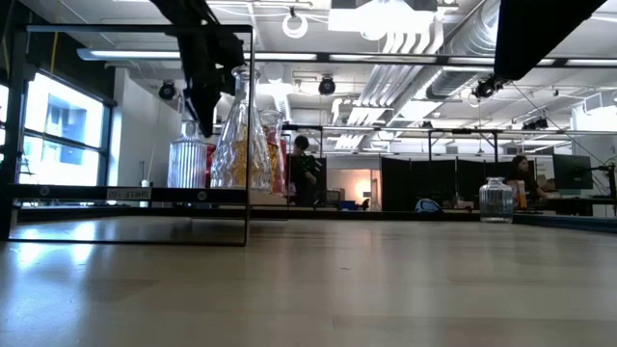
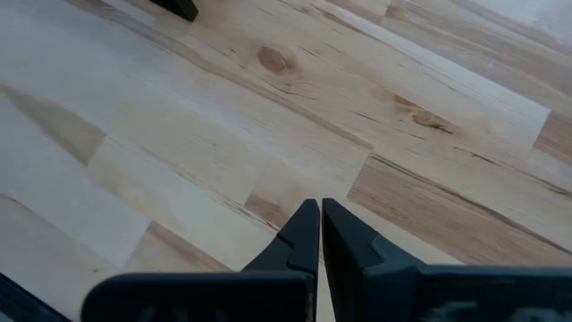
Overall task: Sort vases onto shelf
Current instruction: Put the top yellow vase on the shelf aligned with the other yellow vase
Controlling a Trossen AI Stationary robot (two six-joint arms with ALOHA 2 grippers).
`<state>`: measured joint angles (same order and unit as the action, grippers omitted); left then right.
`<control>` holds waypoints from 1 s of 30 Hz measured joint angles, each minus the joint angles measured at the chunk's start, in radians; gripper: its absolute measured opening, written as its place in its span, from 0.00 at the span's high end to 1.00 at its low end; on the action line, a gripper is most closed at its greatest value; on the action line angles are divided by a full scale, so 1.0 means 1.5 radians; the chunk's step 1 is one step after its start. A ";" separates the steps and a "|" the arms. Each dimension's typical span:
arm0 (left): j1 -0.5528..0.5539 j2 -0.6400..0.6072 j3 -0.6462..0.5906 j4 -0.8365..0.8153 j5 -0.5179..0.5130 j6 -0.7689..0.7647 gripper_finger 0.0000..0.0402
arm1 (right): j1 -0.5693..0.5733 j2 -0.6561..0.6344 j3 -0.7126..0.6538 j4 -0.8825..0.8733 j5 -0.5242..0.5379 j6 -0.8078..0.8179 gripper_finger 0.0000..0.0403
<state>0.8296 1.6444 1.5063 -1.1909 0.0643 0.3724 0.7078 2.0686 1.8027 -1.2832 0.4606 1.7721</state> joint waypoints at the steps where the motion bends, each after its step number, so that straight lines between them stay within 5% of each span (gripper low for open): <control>1: -0.001 -0.004 0.000 0.003 0.000 0.000 0.76 | 0.000 0.000 0.000 0.001 0.000 0.000 1.00; 16: -0.010 -0.170 0.001 0.025 0.037 -0.022 0.76 | 0.000 0.000 0.000 0.014 0.000 -0.031 1.00; 30: -0.118 -0.464 0.001 0.027 0.163 -0.269 0.76 | -0.001 0.000 0.000 0.038 0.001 -0.169 1.00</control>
<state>0.6521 0.9481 1.5077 -1.1508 0.3092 -0.0315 0.7067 2.0686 1.8027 -1.2264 0.4622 1.5179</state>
